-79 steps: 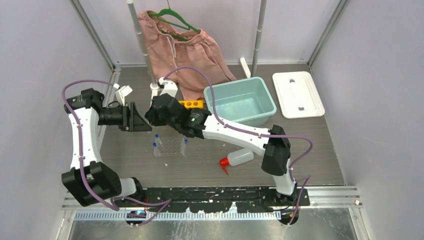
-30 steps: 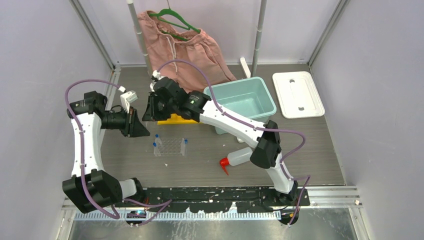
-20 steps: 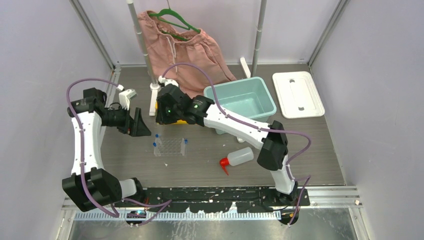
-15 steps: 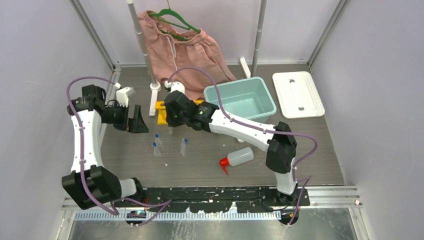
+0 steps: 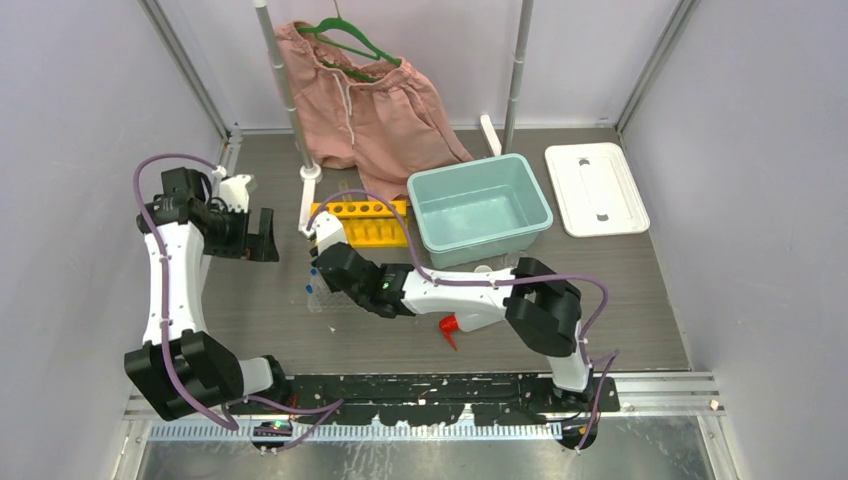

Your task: Organize the chemistry lab equipment

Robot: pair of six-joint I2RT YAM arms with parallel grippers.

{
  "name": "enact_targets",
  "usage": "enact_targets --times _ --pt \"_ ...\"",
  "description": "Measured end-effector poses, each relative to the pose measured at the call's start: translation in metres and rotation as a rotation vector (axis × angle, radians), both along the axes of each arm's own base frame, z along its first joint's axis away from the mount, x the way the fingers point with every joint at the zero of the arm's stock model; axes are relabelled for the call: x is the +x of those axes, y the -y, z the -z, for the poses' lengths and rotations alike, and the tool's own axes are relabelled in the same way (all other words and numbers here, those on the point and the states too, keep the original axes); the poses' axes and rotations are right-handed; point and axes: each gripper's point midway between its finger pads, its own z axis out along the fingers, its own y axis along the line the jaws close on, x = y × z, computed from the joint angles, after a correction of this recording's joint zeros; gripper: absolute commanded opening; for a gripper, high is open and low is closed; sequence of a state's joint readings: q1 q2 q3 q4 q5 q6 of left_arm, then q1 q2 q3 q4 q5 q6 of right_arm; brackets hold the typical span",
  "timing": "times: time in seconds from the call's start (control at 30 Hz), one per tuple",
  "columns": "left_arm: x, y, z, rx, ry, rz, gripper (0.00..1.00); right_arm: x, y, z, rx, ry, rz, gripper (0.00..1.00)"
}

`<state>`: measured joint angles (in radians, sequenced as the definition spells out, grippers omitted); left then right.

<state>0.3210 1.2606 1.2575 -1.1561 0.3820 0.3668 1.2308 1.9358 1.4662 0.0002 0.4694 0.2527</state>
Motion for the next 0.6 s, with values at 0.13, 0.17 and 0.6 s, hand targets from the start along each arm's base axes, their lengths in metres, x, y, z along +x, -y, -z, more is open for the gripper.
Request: enact_targets --times 0.13,0.17,0.6 --pt "0.001 0.000 0.005 -0.008 -0.022 -0.002 1.00 0.007 -0.005 0.006 0.015 0.039 0.005 0.01" --pt "0.002 0.000 0.006 -0.009 -0.024 -0.003 1.00 0.008 -0.006 0.008 0.015 0.044 0.006 0.01" --pt "0.001 0.001 0.007 -0.021 -0.032 -0.016 1.00 0.017 -0.002 0.041 -0.013 0.069 0.033 0.01"
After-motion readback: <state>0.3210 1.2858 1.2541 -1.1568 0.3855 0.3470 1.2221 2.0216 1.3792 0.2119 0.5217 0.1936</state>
